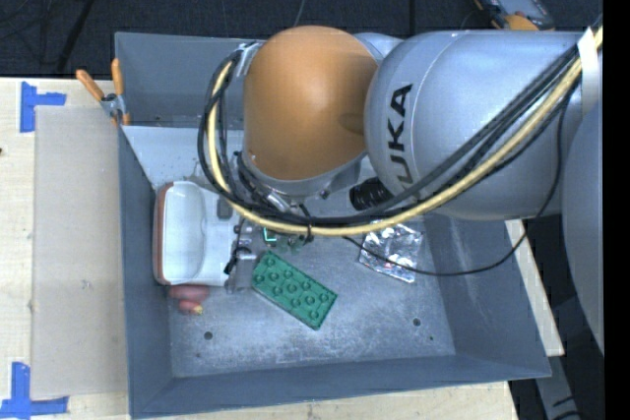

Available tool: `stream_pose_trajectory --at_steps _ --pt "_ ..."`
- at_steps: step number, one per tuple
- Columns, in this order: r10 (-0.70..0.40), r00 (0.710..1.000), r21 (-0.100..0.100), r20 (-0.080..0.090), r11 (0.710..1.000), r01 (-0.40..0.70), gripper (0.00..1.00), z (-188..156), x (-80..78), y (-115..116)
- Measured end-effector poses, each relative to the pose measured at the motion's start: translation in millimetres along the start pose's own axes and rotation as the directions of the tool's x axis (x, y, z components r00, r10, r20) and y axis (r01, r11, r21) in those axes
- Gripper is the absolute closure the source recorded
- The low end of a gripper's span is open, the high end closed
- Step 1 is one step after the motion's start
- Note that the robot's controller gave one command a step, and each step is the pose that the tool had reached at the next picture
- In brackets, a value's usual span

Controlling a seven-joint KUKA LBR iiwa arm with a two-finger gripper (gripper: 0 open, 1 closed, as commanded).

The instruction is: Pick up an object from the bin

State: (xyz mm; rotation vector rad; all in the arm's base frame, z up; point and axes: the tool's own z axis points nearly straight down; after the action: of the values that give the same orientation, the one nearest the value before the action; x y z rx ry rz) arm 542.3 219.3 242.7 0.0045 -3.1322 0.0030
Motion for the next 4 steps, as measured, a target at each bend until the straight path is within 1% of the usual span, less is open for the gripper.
stream_pose_trajectory --at_steps 1,2,3,4 --pt "-0.062 0.998 -0.002 0.007 0.998 0.062 0.0 -33 71.2 24" --pt "-0.033 0.999 0.003 0.0 0.999 0.033 0.0 85 54.3 17" --pt "-0.101 0.995 -0.01 0.002 0.995 0.101 0.0 156 -69.4 2" --pt "-0.126 0.992 -0.006 0.008 0.992 0.126 0.0 159 -67.2 -22"
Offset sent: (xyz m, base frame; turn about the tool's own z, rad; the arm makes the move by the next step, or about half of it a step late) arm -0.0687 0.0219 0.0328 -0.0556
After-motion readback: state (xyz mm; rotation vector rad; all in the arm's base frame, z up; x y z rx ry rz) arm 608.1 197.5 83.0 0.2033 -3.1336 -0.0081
